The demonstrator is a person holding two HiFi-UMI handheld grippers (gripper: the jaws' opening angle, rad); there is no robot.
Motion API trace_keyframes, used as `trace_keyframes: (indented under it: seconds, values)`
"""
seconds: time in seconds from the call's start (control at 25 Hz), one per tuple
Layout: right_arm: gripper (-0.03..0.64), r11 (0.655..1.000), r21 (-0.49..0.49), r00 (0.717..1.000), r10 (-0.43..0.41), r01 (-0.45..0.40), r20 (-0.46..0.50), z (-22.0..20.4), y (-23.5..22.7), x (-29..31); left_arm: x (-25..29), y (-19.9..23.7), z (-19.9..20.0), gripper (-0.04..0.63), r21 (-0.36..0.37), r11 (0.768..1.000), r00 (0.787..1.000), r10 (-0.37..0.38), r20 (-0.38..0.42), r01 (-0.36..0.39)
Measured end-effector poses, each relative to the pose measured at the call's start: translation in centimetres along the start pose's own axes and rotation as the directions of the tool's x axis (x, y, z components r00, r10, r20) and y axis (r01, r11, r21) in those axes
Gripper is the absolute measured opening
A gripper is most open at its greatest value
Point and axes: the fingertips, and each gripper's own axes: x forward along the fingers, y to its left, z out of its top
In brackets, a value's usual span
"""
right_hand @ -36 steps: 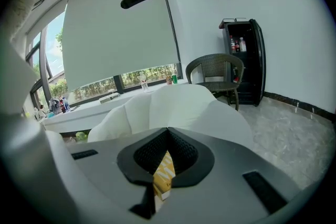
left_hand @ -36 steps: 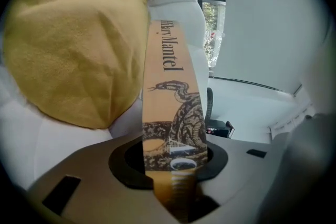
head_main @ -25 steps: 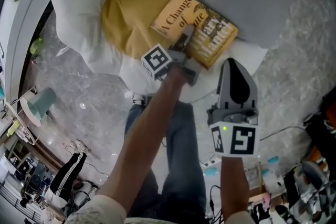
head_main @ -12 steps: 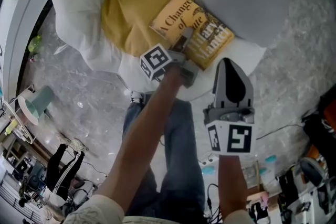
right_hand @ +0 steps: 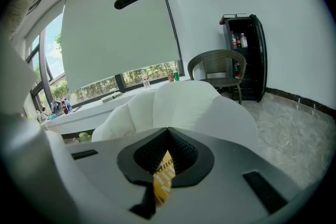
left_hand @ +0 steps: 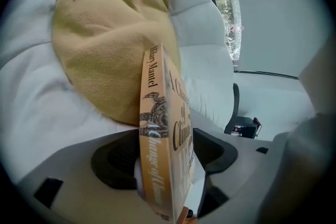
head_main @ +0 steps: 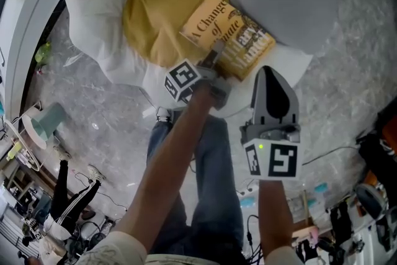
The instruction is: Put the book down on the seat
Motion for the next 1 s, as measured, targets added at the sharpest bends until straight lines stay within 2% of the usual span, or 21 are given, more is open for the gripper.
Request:
trace_keyframes:
  seconds: [0.28, 0.52, 0.72, 1.0]
  values:
    - [0.003, 1.000, -0.018, 1.000, 0.009, -0.009, 0.018, 2.3, 1.9, -0.3, -3.1, 0.0, -0.3, 0.319, -0.028, 0.999, 1.000, 0.027, 0.003, -0.027]
    - [0.003, 0.999, -0.036, 0.999, 0.010, -0.008, 0.052, 5.0, 3.9, -1.5, -6.4, -2.7, -0.4, 0.318, -0.043, 0.999, 1.000, -0.012, 0.013, 0.012]
    - [0.003, 0.999, -0.048, 0.996, 0.005, -0.001, 0.092, 8.8, 5.8, -3.4, -9.8, -8.7, -0.1, 0.308, -0.102, 0.987, 0.990, -0.121, 0.065, 0.127]
    - [0.003, 0.997, -0.078, 0.989, -0.004, 0.016, 0.150, 14.1, 8.9, -7.2, -14.9, -19.1, -0.5, 0.261, -0.106, 0.952, 0.956, -0.278, 0.089, 0.287]
